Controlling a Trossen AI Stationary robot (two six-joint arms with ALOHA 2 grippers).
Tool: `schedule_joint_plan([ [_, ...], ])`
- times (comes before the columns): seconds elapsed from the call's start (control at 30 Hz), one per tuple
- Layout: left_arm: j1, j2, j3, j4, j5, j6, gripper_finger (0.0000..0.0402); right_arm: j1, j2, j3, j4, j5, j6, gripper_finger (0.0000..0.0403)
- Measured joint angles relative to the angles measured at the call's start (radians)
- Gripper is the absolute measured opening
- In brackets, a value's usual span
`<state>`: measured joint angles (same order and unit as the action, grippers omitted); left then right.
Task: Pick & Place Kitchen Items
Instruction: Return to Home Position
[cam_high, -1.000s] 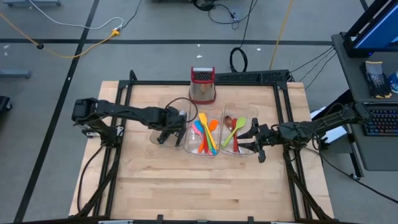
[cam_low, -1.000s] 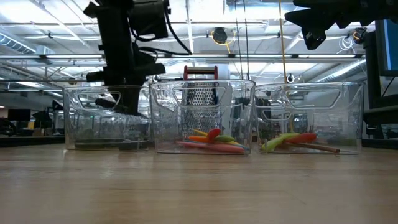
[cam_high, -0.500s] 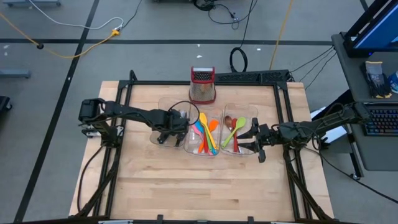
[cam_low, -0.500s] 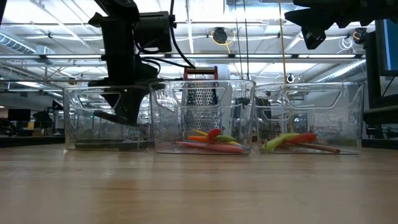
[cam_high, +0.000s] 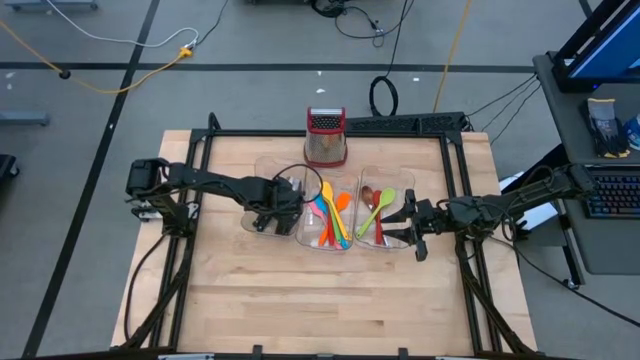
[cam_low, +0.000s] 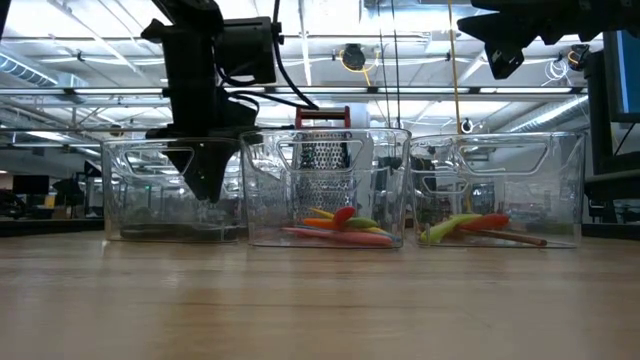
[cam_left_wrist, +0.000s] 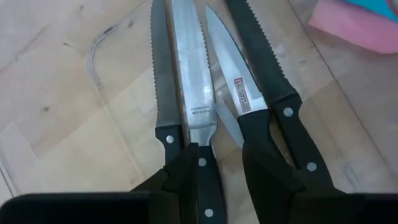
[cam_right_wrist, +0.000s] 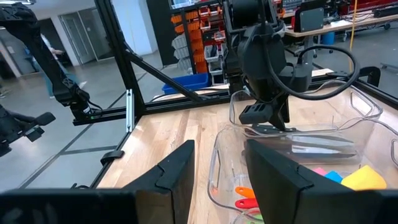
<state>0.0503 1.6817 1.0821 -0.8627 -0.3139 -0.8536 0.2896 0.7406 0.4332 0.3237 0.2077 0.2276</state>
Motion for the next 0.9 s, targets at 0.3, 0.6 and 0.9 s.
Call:
schedule_joint_plan([
  [0.3, 0.007, -0.162, 0.007, 0.001, 0.044, 0.193, 0.0129, 0.000, 0.000, 0.000, -0.005, 0.000, -0.002, 0.0134],
  [0.6, -0.104, -0.438, 0.007, 0.003, 0.061, 0.528, 0.0129, 0.000, 0.000, 0.000, -0.032, -0.002, -0.003, 0.0134],
  [0.9, -0.271, -0.564, 0.007, -0.055, 0.059, 0.533, 0.0129, 0.000, 0.000, 0.000, -0.079, -0.003, -0.003, 0.0134],
])
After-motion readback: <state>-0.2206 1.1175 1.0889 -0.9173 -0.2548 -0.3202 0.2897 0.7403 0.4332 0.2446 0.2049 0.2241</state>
